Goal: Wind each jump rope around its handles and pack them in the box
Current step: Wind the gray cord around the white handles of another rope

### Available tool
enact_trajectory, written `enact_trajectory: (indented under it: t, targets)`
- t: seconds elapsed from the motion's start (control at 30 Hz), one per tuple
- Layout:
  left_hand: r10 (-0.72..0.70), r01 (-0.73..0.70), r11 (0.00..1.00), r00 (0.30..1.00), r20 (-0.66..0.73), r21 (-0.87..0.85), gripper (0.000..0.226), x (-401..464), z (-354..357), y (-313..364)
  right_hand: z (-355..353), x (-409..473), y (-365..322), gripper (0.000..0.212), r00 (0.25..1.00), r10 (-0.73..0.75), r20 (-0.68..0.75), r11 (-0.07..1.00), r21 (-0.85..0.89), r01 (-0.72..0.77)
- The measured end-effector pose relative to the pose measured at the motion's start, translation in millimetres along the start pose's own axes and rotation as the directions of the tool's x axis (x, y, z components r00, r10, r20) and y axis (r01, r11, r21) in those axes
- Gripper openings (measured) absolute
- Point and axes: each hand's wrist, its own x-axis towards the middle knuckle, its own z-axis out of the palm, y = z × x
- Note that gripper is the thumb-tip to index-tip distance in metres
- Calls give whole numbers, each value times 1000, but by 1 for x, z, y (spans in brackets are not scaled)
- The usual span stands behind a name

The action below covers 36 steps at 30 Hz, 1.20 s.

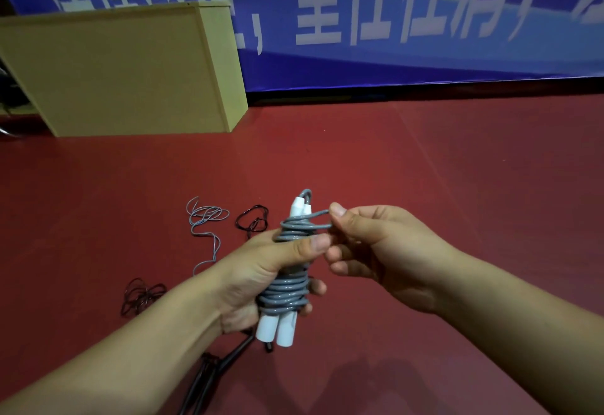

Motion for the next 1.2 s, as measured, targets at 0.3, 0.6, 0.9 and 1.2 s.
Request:
enact_trajectory:
  t: [0.3,0.6,0.9,1.2]
  targets:
    - [48,-40,997,991,-125,67,32,7,-7,-6,-1,-1,3,26,986,-154,-62,982,-119,146]
    - [37,-37,999,992,-117,6,38,6,0,-1,1,0,11,25,984,-179,-7,954,-245,172]
    - [92,-34,974,963,-255,225,37,12,7,-10,1,7,12,33,967,-251,-49,928,-295,226]
    - [196,-120,946,951,-240,300,29,14,8,-15,-4,13,14,38,949,-297,-109,925,-278,258]
